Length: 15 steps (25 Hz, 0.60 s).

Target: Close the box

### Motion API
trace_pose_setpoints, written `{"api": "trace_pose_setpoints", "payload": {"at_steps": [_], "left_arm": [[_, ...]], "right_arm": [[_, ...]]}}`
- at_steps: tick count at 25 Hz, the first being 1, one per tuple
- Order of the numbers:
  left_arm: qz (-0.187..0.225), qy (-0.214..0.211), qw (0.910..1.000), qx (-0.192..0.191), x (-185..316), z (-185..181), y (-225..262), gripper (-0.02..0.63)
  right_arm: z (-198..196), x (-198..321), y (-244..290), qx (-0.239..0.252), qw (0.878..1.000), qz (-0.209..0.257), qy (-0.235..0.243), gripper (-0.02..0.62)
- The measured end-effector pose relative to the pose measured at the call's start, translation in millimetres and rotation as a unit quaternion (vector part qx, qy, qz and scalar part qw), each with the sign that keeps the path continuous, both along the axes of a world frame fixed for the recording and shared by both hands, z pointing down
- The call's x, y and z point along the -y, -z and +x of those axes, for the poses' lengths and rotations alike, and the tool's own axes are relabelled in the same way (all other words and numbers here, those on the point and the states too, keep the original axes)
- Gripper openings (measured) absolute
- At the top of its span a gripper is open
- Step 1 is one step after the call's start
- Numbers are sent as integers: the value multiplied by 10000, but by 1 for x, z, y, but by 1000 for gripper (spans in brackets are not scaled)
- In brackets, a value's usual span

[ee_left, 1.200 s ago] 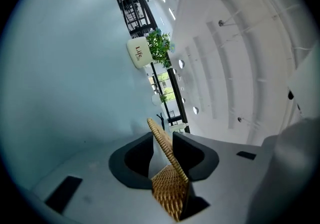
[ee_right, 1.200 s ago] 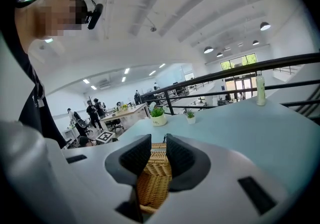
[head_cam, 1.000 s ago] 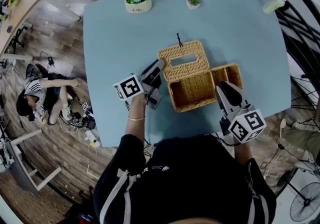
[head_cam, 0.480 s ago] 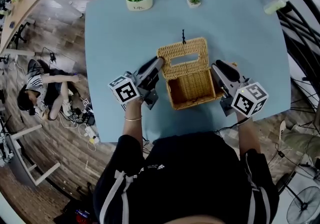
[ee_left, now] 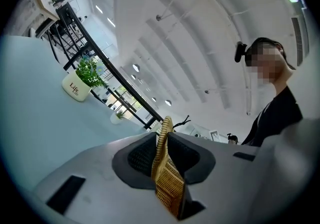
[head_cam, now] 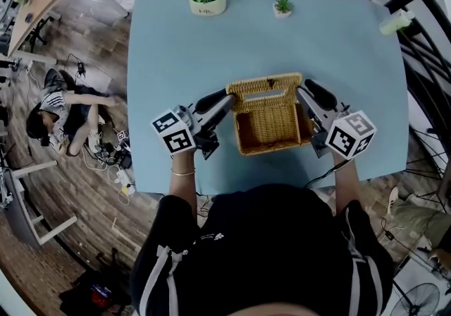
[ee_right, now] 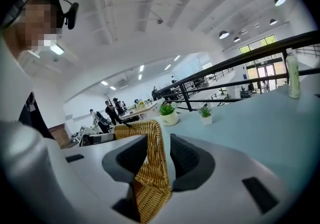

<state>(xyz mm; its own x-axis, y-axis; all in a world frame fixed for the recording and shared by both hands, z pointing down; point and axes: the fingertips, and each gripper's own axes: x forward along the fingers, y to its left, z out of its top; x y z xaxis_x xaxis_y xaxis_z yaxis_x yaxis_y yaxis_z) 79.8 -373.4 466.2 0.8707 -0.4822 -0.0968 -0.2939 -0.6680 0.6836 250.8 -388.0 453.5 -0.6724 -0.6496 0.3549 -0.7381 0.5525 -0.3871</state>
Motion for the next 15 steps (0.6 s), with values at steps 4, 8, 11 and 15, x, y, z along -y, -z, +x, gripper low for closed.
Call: {"api": "trace_pose_setpoints", "payload": {"at_steps": [4, 8, 11, 15], "left_arm": [[47, 25, 9999, 114, -5, -1, 2, 58], [272, -9, 9989, 376, -15, 0, 6, 60], [499, -65, 9969, 612, -26, 1, 9, 60], [687, -139, 9938, 865, -37, 4, 9, 60]], "right_arm": [[-4, -2, 3, -3, 9998, 96, 177, 143], [-5, -2, 7, -22, 9995, 215, 236, 143], [-9, -5, 11, -171, 9981, 388, 445, 143], [-11, -15, 13, -220, 9968, 432, 642, 135]]}}
